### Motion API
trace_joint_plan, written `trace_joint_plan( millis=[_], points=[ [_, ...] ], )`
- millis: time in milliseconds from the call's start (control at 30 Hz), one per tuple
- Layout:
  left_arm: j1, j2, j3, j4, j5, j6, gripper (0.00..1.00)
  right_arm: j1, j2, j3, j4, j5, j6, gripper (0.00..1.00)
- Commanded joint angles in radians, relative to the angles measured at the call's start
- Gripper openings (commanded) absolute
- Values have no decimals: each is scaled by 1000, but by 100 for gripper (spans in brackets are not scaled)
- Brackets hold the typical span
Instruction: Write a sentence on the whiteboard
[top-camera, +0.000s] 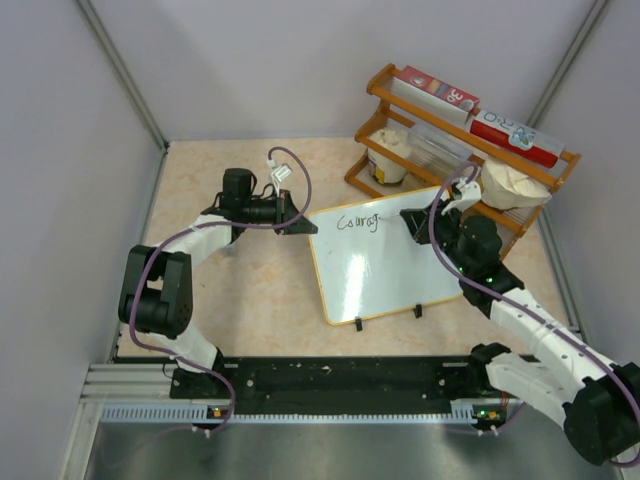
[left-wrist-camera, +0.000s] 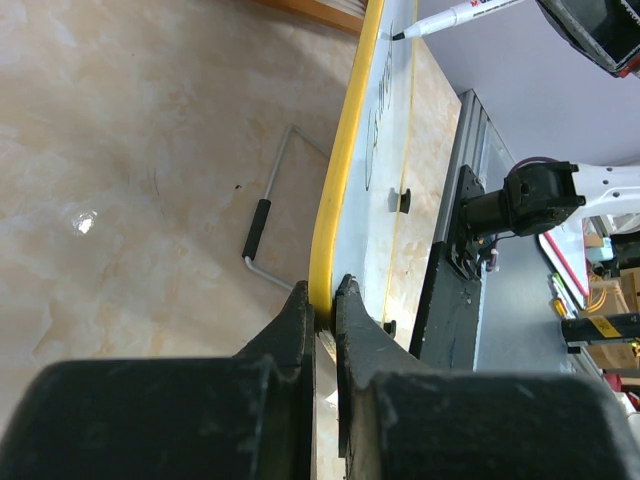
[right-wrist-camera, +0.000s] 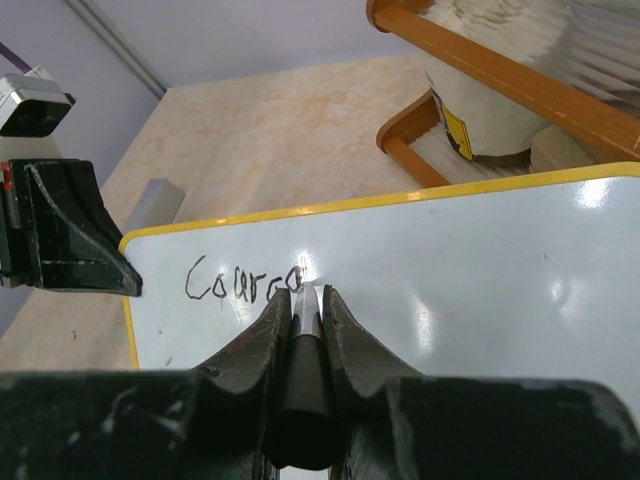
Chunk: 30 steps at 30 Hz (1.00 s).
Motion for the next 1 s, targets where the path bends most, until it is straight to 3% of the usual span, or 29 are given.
trace_joint_plan(
  millis=[0, 967],
  points=[
    [-52, 22, -27, -69, -76, 192, 0, -13, 10, 50, 36, 15, -4, 0],
    [-53, 18, -29, -76, -78, 198, 0, -26, 28, 76, 12, 73, 8, 0]
  ],
)
